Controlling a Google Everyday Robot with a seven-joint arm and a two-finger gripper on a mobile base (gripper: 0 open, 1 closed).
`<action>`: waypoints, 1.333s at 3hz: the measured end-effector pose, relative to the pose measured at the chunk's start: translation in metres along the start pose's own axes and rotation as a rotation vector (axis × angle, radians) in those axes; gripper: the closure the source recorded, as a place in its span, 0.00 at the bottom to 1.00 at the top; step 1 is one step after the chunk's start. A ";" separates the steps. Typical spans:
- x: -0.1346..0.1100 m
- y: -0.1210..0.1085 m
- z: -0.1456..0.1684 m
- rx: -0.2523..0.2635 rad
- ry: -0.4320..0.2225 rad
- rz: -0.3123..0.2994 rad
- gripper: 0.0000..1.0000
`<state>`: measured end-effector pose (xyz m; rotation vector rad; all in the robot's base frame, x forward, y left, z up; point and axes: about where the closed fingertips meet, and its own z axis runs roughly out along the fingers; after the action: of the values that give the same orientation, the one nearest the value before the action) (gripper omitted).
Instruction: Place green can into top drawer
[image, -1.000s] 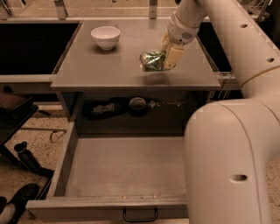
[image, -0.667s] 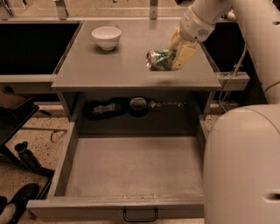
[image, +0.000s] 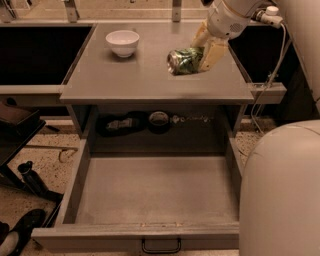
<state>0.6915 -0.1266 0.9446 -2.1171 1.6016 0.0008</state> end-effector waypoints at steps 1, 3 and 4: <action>-0.003 0.009 -0.009 -0.030 -0.017 -0.013 1.00; 0.011 0.049 -0.096 0.019 -0.021 0.064 1.00; 0.005 0.092 -0.132 0.019 -0.074 0.070 1.00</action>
Offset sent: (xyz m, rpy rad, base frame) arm -0.1355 -0.0917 0.0640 -0.0811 0.2855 0.0232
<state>0.5727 -0.1985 1.0258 -2.0216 1.6248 0.0860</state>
